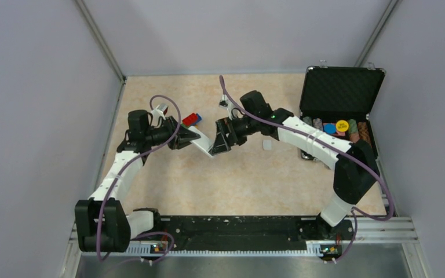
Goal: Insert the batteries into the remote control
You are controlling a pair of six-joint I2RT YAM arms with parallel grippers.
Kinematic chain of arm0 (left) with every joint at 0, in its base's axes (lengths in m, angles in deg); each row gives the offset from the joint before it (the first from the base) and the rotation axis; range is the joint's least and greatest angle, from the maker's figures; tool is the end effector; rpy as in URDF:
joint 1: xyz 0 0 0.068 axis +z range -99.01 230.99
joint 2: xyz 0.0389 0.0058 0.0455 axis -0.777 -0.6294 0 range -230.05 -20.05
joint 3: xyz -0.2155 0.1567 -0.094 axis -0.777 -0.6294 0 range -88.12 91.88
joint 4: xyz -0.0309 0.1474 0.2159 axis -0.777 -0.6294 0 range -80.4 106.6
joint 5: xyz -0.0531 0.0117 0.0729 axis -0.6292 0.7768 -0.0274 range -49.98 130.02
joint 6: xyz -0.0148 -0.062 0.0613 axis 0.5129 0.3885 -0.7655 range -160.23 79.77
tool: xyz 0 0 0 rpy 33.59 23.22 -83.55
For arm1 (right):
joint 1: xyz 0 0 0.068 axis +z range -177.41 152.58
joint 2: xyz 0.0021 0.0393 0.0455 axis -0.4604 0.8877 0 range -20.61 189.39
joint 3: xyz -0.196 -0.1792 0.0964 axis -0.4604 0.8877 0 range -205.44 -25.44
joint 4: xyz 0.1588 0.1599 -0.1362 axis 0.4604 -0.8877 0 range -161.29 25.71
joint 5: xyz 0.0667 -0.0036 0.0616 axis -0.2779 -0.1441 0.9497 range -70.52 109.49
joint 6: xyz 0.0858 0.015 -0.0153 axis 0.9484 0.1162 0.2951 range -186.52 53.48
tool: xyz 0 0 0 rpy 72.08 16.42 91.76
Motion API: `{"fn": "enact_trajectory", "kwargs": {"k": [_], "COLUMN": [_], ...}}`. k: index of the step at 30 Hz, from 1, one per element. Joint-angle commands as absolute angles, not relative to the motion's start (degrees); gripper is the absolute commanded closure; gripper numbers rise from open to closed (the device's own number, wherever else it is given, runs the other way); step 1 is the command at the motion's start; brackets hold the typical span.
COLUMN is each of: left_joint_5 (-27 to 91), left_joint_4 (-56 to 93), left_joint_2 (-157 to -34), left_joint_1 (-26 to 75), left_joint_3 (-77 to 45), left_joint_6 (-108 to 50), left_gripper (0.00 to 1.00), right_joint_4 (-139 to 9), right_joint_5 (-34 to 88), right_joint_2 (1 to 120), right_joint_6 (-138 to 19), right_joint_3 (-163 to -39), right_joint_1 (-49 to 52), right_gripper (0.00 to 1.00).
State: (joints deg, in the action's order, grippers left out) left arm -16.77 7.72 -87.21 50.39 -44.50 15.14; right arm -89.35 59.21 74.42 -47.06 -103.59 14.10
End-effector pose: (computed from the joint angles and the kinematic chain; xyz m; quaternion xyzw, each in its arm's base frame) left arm 0.2620 -0.0686 0.2596 -0.1512 0.7899 -0.5668 0.1785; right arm 0.2644 0.3012 0.2823 -0.3001 0.8166 0.4618 0.1726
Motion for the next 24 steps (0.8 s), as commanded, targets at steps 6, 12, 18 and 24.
{"fn": "enact_trajectory", "kwargs": {"k": [6,12,18,24], "left_joint_5": [-18.78,-19.28,-20.51,-22.72], "left_joint_4": [11.77,12.29,13.72,18.90], "left_joint_2": [-88.56,-89.27,-89.63,-89.53], "left_joint_1": [50.12,50.19,50.13,50.13], "left_joint_3": [-42.87,-42.88,-43.28,-44.47], "left_joint_6": [14.67,14.70,15.41,18.53], "left_gripper": [1.00,1.00,1.00,1.00], "right_joint_4": [-88.57,-88.10,-87.45,-87.36], "right_joint_5": [56.55,57.25,57.54,56.21], "right_joint_2": [75.53,76.19,76.77,77.76], "right_joint_6": [-47.16,-47.17,-46.76,-46.24], "right_joint_3": [-106.30,-105.95,-105.69,-105.08], "right_joint_1": [15.12,15.15,15.05,15.02], "right_gripper": [0.09,0.25,0.36,0.44]}}
